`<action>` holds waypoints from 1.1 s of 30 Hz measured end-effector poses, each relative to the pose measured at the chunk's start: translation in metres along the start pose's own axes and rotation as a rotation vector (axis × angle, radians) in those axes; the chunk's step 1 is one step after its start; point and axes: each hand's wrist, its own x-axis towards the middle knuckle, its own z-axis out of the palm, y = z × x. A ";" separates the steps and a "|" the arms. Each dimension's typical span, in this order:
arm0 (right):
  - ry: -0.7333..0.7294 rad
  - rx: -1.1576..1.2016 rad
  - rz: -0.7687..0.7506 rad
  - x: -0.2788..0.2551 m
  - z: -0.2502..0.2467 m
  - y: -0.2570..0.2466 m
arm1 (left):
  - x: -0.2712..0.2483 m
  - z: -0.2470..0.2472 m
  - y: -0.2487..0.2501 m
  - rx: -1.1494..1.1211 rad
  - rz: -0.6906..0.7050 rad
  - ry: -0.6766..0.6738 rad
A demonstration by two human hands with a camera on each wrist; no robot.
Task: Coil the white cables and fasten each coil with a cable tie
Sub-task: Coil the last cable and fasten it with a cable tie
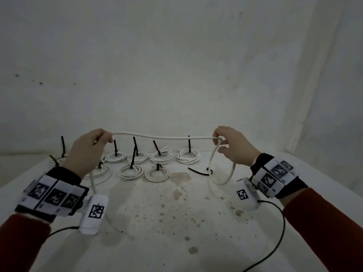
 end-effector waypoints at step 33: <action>-0.840 -0.421 0.320 -0.027 0.081 0.009 | -0.068 0.180 0.050 0.474 0.215 -1.139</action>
